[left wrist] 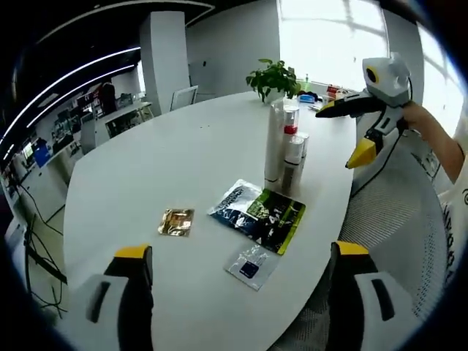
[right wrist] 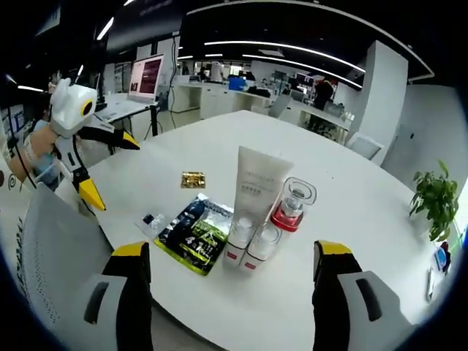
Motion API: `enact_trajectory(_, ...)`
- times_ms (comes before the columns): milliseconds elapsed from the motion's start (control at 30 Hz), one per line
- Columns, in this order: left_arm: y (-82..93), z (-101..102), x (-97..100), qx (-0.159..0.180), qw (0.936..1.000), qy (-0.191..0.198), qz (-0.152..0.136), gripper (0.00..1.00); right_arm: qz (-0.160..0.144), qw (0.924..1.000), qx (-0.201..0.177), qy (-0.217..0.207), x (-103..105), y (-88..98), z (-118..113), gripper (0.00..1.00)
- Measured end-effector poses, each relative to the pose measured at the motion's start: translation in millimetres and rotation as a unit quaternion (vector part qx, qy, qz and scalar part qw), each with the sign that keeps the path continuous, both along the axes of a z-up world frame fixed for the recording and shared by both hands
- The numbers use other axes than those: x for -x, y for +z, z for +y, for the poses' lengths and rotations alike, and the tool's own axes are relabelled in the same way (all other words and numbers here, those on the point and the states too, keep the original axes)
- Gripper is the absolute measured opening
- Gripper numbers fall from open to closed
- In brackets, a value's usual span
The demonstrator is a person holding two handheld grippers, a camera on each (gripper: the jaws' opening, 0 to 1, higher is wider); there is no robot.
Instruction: Arrange the skincare products in the storage area until every visible bottle or jar stands upright without overlapping.
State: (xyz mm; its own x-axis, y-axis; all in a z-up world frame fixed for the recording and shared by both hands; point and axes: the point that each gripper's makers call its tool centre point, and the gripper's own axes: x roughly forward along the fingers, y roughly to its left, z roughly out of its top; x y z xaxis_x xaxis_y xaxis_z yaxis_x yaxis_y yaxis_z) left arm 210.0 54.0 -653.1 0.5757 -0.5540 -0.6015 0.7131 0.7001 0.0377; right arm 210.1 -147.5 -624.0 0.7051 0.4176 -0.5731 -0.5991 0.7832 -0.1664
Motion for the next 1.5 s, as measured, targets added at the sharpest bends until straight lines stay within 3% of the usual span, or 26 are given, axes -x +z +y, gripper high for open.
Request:
enact_trajectory(200,0.7,0.9,1.2,0.003,1.0,0.0,0.001,0.99,-0.004,1.0,0.001,0.003,-1.6,0.9,4.2,0.99)
enact_trajectory(700,-1.8,2.6,1.6,0.002,1.0,0.0,0.006,0.99,-0.007,0.9999,-0.012,0.002,-5.3,5.4,8.9,1.0)
enact_trajectory(767,-0.9,0.3,2.0,0.002,1.0,-0.003,0.001,0.99,-0.007,0.9999,-0.011,0.001,-5.4,4.9,8.3,1.0)
enact_trajectory(833,3.4,2.5,-4.4,0.001,0.9997,0.005,-0.022,0.99,-0.005,0.9999,-0.01,-0.001,-5.4,4.5,7.6,1.0)
enact_trajectory(933,2.7,0.7,-3.7,0.006,0.9999,0.001,-0.015,0.99,-0.003,1.0,-0.007,-0.003,-4.9,3.7,7.1,1.0)
enact_trajectory(1233,-1.4,5.0,-13.3,0.012,0.9999,0.002,-0.005,0.92,-0.013,0.9999,-0.007,-0.002,-7.6,10.5,11.4,1.0)
enact_trajectory(1500,-3.6,8.3,-26.0,-0.008,0.9998,-0.012,-0.012,0.84,-0.008,0.9998,-0.013,0.011,-5.7,12.5,24.9,0.97)
